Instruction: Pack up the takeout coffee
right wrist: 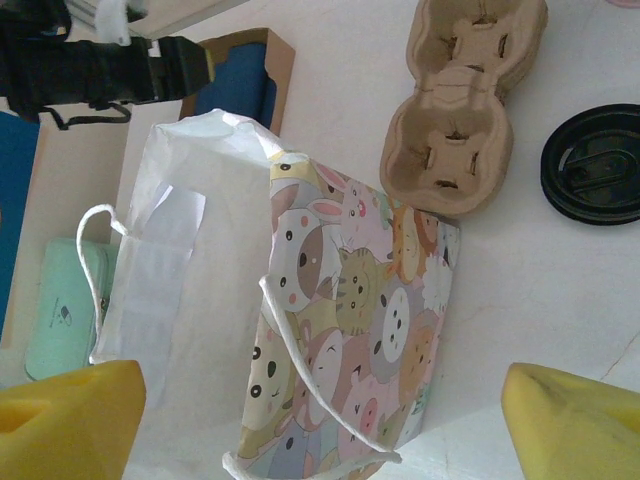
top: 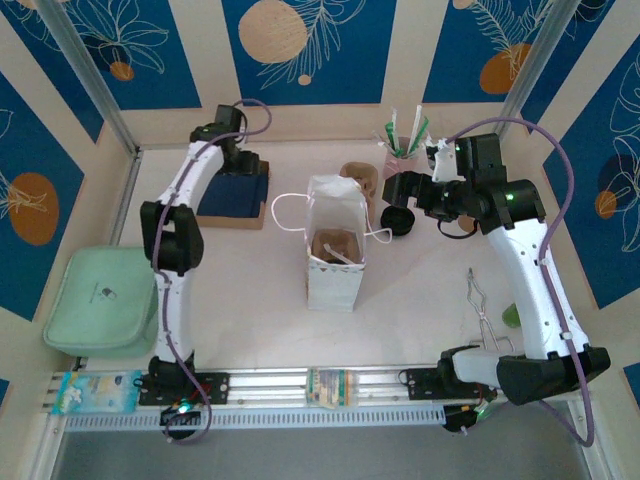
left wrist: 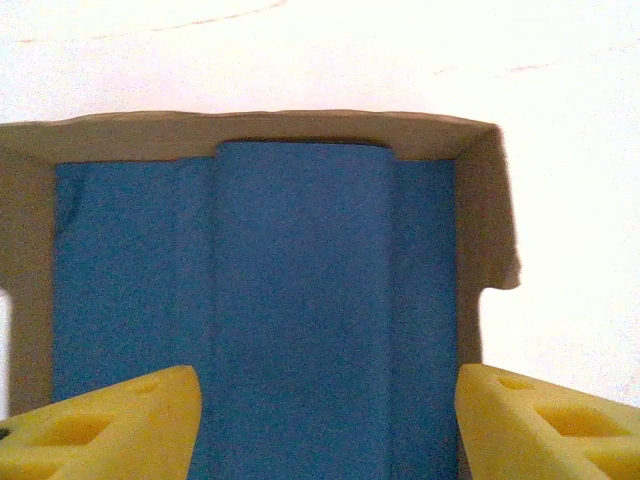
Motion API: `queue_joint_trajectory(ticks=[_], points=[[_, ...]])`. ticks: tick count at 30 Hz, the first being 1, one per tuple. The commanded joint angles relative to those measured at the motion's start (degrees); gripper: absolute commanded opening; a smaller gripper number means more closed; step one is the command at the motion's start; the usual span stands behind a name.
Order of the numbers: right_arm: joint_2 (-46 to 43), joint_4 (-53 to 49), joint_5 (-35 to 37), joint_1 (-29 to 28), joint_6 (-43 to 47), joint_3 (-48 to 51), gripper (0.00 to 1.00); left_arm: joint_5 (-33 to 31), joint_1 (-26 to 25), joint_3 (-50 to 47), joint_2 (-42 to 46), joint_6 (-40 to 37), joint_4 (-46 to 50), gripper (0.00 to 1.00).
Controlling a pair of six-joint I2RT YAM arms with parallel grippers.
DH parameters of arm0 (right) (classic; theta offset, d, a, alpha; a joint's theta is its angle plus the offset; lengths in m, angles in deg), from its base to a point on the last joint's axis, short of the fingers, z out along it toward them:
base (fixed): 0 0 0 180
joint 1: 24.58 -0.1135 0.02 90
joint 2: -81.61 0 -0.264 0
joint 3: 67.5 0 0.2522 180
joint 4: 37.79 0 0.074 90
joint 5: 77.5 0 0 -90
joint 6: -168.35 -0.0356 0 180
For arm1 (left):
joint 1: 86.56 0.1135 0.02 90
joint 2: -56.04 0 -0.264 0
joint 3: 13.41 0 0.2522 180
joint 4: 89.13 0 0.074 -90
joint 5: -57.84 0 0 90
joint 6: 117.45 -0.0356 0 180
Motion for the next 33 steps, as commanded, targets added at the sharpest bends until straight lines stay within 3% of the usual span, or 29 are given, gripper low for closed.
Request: queue_joint_trajectory(ticks=[1,33], points=[[-0.6,-0.3,0.0,-0.3,0.8,-1.2,0.93,-2.9,-0.7,3.9,-3.8,-2.1,4.2,0.69],[-1.2,-0.9,0.3,1.1,1.5,-1.2,0.91,-4.2,-2.2,6.6,-12.4,-2.2,3.7,0.61]])
